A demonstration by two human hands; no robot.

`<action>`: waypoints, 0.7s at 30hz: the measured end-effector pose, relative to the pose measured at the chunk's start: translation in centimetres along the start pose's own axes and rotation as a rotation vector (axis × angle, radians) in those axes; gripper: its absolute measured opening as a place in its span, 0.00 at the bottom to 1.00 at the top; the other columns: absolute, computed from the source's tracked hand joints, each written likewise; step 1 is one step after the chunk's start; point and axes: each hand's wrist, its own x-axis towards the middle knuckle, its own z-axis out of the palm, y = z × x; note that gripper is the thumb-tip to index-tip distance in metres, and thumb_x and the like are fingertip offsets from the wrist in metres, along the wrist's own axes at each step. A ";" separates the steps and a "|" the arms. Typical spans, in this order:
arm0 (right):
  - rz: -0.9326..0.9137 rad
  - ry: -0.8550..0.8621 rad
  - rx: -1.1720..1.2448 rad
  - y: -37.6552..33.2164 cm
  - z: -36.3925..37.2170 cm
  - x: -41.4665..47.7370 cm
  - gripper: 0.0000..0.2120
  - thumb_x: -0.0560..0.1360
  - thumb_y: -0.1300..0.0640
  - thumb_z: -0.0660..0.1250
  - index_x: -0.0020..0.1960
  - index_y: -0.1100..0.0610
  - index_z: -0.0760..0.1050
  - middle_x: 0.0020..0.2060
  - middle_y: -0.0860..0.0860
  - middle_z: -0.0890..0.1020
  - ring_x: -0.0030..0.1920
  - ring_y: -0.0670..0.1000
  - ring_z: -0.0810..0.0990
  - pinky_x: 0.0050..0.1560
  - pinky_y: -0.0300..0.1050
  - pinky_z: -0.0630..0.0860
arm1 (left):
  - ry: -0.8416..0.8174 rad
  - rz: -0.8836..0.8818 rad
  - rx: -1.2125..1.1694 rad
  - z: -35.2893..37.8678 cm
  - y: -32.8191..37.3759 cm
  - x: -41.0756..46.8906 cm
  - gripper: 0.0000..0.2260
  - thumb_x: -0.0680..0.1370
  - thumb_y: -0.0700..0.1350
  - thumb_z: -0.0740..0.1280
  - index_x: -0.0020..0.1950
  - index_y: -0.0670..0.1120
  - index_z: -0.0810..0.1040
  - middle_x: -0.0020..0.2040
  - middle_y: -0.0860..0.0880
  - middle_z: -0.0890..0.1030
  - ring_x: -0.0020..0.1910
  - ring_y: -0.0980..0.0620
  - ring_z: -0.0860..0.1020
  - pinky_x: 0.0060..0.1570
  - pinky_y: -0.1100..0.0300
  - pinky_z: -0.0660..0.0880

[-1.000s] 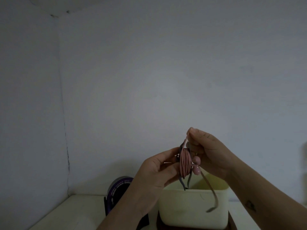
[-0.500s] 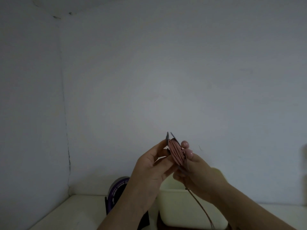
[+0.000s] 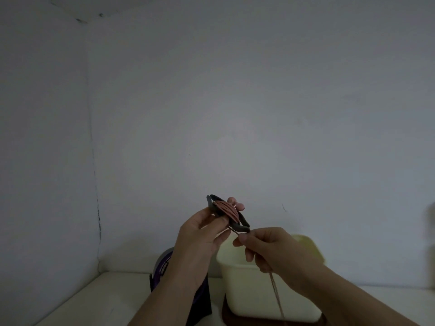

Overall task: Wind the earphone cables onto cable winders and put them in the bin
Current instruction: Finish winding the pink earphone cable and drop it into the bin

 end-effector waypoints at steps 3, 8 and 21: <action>-0.009 0.026 -0.099 -0.3 -0.2 -0.2 0.10 0.78 0.54 0.65 0.43 0.57 0.82 0.26 0.47 0.79 0.23 0.44 0.67 0.26 0.34 0.65 | 0.072 -0.013 0.110 -0.1 -0.6 0.3 0.11 0.78 0.38 0.66 0.56 0.48 0.83 0.52 0.53 0.85 0.56 0.57 0.81 0.52 0.61 0.75; -0.149 0.135 -0.525 -1.1 -0.7 -0.3 0.15 0.76 0.49 0.66 0.33 0.52 0.79 0.22 0.45 0.78 0.22 0.41 0.69 0.24 0.28 0.64 | 0.151 0.108 0.387 0.2 -1.0 0.4 0.11 0.76 0.36 0.67 0.49 0.51 0.84 0.45 0.59 0.85 0.50 0.64 0.81 0.50 0.66 0.77; -0.505 0.321 -0.764 -0.2 -1.1 0.4 0.09 0.73 0.48 0.65 0.43 0.51 0.82 0.40 0.43 0.82 0.40 0.42 0.79 0.41 0.38 0.76 | 0.197 0.219 0.681 0.7 -2.0 0.6 0.12 0.73 0.46 0.73 0.45 0.63 0.76 0.43 0.65 0.80 0.47 0.65 0.77 0.44 0.73 0.72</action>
